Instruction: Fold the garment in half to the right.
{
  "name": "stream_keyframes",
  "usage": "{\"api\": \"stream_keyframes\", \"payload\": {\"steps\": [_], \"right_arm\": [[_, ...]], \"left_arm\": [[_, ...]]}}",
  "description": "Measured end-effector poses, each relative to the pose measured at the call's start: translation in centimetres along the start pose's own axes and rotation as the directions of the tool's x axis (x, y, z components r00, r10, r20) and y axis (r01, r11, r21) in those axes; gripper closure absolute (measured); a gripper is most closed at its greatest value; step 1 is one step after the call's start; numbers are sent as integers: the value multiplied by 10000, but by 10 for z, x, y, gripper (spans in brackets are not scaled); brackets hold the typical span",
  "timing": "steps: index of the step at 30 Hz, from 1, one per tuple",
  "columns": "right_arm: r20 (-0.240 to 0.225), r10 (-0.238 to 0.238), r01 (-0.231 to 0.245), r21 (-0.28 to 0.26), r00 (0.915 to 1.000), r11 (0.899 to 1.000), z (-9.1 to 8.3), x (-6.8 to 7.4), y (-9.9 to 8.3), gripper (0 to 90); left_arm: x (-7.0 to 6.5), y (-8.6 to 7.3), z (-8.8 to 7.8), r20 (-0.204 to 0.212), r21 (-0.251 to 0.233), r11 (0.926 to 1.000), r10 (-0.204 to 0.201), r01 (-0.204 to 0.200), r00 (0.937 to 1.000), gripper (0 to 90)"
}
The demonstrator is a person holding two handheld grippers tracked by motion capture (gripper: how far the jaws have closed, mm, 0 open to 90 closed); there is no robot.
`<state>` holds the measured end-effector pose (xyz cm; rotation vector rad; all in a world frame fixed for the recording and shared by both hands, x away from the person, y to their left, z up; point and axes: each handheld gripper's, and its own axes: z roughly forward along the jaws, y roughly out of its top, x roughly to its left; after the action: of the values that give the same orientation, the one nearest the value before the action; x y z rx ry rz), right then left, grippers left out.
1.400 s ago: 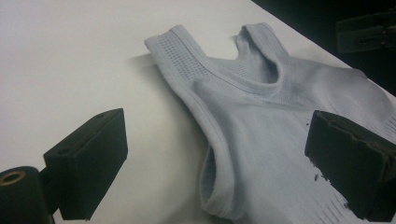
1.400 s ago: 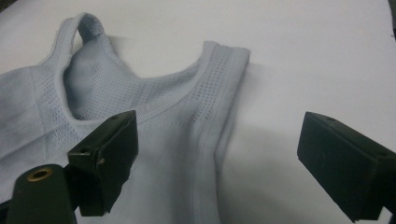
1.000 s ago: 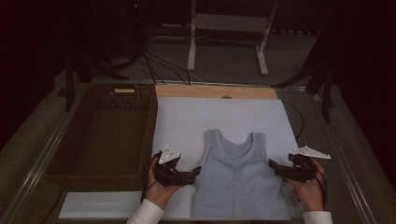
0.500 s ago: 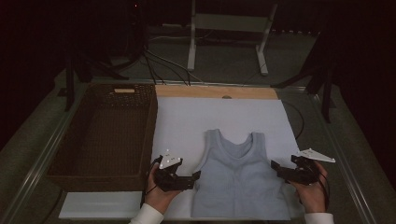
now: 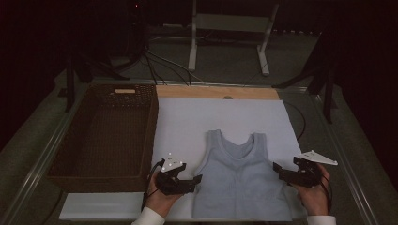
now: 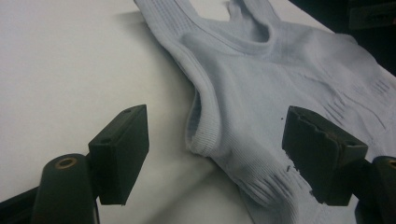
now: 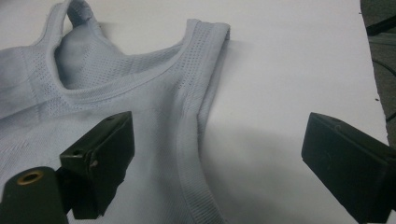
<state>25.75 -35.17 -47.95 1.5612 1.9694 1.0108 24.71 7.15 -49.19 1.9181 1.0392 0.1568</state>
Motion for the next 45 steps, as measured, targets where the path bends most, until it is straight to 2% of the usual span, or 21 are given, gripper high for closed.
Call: {"api": "stream_keyframes", "payload": {"steps": [11,15,18,21,24,28,32,45], "right_arm": [[91,-183,182,38,9998,9998,1,1,0,96],[119,-199,199,50,9997,9998,1,1,0,96],[129,-207,207,45,9997,9998,1,1,0,96],[126,-218,218,45,9997,9998,0,1,0,96],[103,-240,239,35,9997,9997,0,2,0,96],[110,-228,227,23,9997,9997,0,2,0,96],[115,-226,227,-25,9997,9997,-1,1,1,96],[113,-164,164,-56,9998,9998,-2,1,1,99]], "left_arm": [[-2,-6,18,105,605,9982,-21,14,9999,303],[-3,-6,24,429,853,9964,-8,-29,9991,420],[-3,-5,28,738,1083,9941,-148,68,9972,511],[-1,-3,30,879,1225,9920,-410,300,9953,642],[-4,-1,29,785,1286,9916,-204,102,9967,725],[-4,1,27,655,1228,9924,-131,50,9978,743],[1,3,21,563,1052,9941,-324,263,9979,744],[14,7,-6,-125,624,9967,-513,520,9986,744]]}}
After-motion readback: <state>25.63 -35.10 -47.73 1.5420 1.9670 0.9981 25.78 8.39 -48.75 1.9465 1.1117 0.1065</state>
